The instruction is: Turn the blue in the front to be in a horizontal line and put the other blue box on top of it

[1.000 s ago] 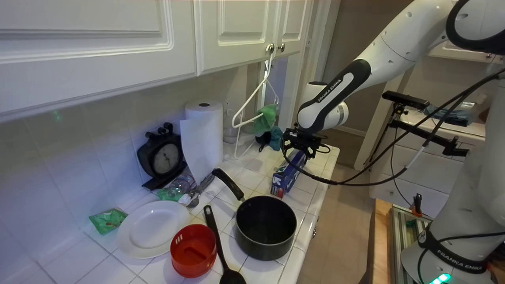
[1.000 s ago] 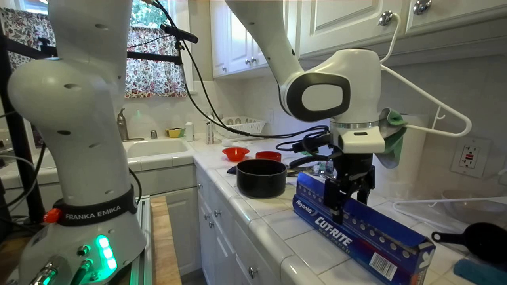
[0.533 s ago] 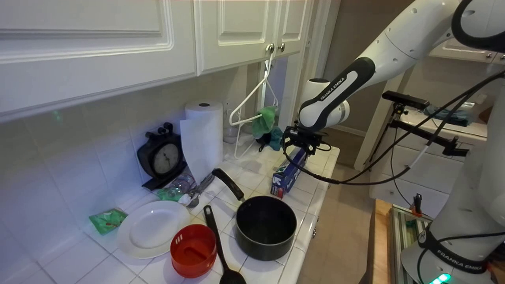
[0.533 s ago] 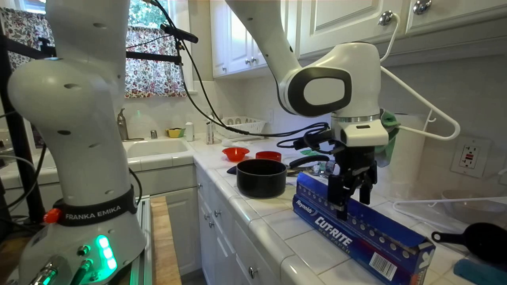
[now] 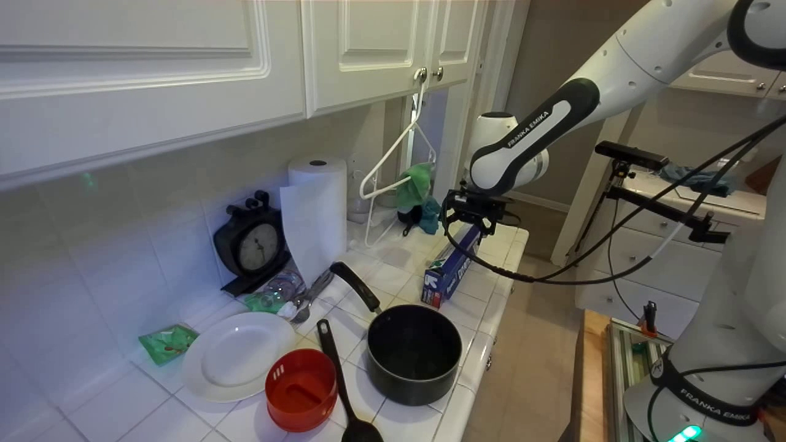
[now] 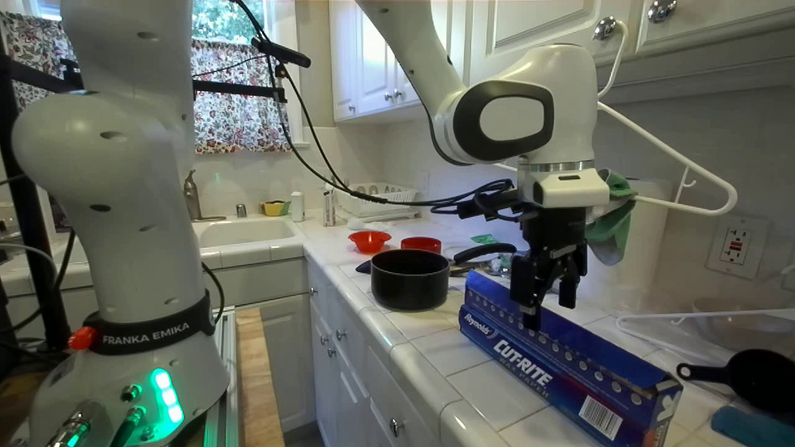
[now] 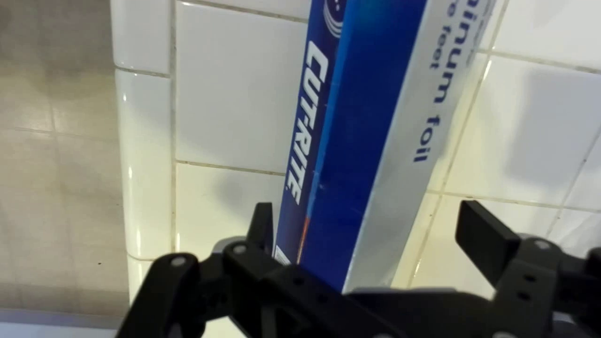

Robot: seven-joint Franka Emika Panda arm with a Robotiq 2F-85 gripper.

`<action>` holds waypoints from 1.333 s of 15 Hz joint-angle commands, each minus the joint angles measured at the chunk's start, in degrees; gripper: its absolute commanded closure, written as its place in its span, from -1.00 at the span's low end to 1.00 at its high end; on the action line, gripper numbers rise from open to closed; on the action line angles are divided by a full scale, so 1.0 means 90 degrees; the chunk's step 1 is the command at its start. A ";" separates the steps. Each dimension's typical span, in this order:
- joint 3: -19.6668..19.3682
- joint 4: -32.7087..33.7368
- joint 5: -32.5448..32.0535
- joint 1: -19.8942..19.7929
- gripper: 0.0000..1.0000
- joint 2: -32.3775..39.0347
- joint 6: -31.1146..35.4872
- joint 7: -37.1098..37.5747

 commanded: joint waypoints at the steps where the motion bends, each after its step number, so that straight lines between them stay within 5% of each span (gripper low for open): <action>1: 0.0064 -0.0119 -0.0561 -0.0056 -1.00 -0.0500 -0.0730 0.0321; 10: 0.0429 -0.0337 -0.1607 -0.0314 -1.00 -0.1299 -0.1041 -0.0435; 20: 0.0794 -0.0743 -0.1766 -0.0512 -1.00 -0.2200 -0.0883 -0.3637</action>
